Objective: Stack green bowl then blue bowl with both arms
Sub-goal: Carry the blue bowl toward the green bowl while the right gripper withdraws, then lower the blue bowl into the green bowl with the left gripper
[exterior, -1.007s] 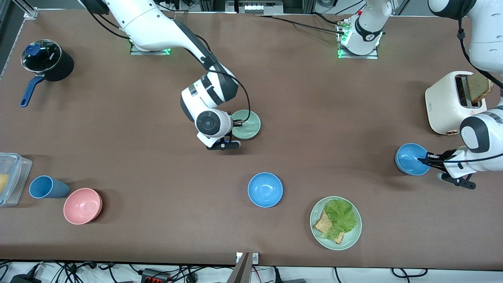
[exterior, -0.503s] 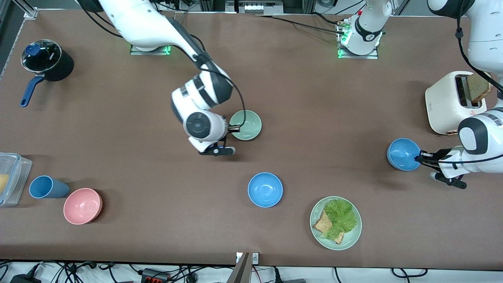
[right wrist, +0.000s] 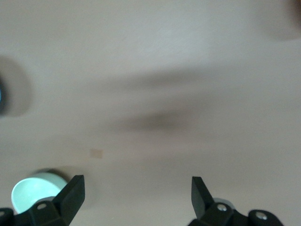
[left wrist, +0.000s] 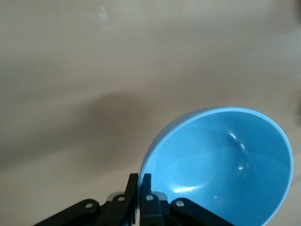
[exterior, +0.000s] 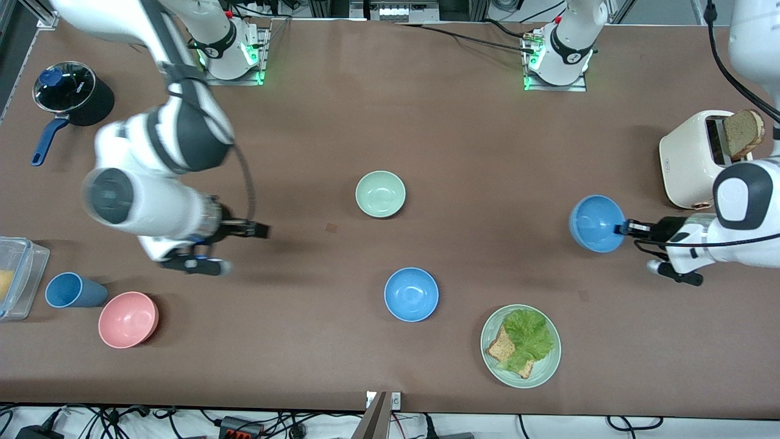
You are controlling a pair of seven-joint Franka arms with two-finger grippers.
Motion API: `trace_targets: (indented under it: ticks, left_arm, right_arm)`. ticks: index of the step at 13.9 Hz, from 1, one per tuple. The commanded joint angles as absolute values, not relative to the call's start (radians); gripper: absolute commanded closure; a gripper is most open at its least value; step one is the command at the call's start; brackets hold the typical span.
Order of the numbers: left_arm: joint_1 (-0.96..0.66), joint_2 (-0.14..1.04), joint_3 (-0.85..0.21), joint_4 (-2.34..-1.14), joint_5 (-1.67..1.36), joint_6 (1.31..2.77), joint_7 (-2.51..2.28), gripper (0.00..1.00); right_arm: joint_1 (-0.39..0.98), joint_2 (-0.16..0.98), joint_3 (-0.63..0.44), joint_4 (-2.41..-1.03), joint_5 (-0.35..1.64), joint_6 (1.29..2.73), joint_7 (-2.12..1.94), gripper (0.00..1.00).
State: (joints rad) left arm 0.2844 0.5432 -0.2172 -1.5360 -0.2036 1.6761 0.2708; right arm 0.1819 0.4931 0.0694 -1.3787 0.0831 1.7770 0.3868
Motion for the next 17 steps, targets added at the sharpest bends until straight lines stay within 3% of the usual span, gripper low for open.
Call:
trace_targets:
  ticks: [1, 3, 6, 10, 14, 17]
  left_arm:
    - [0.295, 0.502, -0.361, -1.572, -0.232, 1.666, -0.011, 0.99]
    - [0.295, 0.499, -0.48, -1.581, -0.232, 1.715, -0.237, 0.99]
    - [0.276, 0.503, -0.635, -1.67, -0.226, 1.921, -0.51, 0.99]
    - [0.065, 0.529, -0.637, -1.701, -0.174, 2.127, -0.792, 0.99]
    - [-0.021, 0.531, -0.637, -1.747, -0.114, 2.207, -0.963, 0.99]
    - [-0.072, 0.534, -0.637, -1.818, -0.074, 2.351, -1.07, 0.99]
  right_arm:
    - [0.105, 0.436, 0.083, -1.393, 0.064, 1.738, 0.316, 0.0]
    - [0.055, 0.404, 0.078, -1.393, 0.064, 1.727, 0.304, 0.0]
    - [-0.001, 0.379, 0.074, -1.393, 0.063, 1.712, 0.285, 0.0]
    - [-0.015, 0.328, -0.017, -1.348, 0.063, 1.677, 0.106, 0.0]
    - [-0.066, 0.282, -0.012, -1.342, 0.063, 1.617, 0.022, 0.0]
    - [-0.057, 0.256, -0.018, -1.344, 0.029, 1.614, -0.005, 0.0]
